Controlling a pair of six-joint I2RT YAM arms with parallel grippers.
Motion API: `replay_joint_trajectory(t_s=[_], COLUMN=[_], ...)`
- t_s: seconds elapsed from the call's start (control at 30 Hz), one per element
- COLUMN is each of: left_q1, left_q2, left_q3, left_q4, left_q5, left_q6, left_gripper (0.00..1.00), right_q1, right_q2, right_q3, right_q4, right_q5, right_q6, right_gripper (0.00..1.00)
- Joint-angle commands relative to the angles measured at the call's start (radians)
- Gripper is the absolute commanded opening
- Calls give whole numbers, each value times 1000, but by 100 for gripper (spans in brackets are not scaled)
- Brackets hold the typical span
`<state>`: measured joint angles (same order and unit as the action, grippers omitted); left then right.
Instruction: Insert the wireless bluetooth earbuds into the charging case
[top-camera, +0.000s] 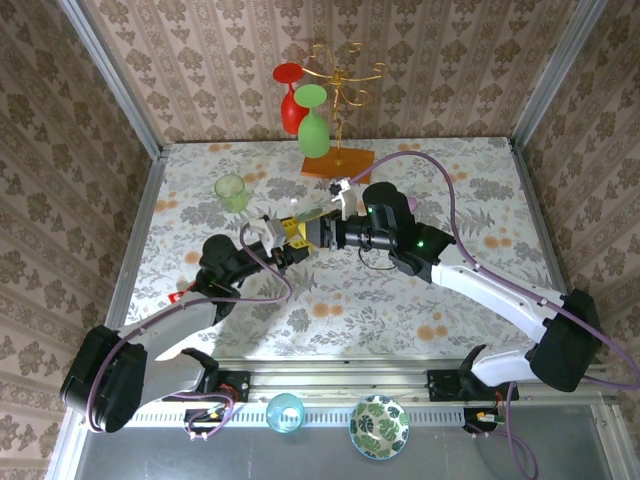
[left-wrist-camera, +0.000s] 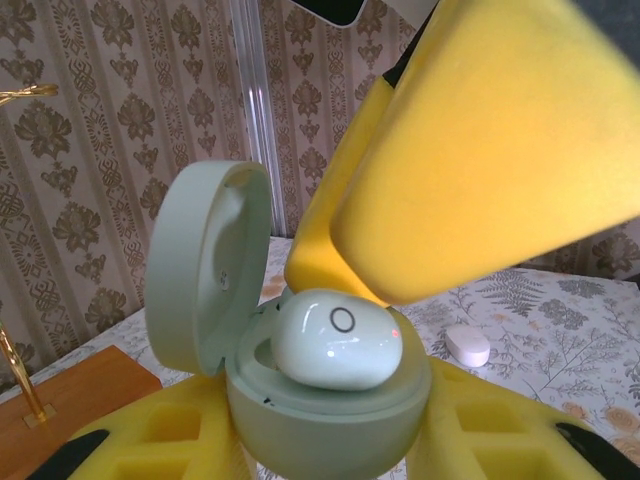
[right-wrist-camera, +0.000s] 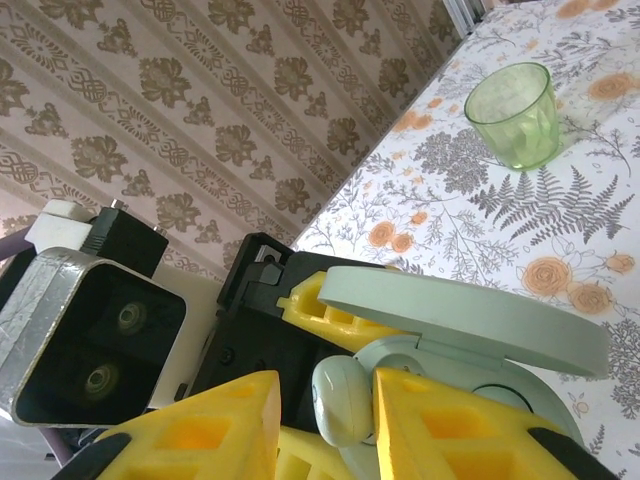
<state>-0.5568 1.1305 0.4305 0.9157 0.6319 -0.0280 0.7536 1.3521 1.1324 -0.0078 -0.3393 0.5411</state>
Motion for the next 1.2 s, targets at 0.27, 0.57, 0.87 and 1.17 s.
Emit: replay_joint_trajectory(t_s=[0.27, 0.57, 0.87, 1.17], left_q1=[-6, -5, -14, -15], left_q2=[-8, -9, -33, -61], left_q3=[8, 6, -11, -13], left_q4=[50, 18, -12, -31], left_q5=[18, 21, 64, 44], left_q6=[28, 59, 86, 90], left_gripper=[21, 21, 21, 21], right_q1=[2, -2, -27, -35], right_q2=[-72, -140, 3, 95], right_q3=[5, -19, 164, 217], right_q4=[-30, -28, -257, -363], right_q5=[65, 142, 232, 238], right_q6=[-38, -66, -95, -105], right_gripper=[38, 50, 53, 57])
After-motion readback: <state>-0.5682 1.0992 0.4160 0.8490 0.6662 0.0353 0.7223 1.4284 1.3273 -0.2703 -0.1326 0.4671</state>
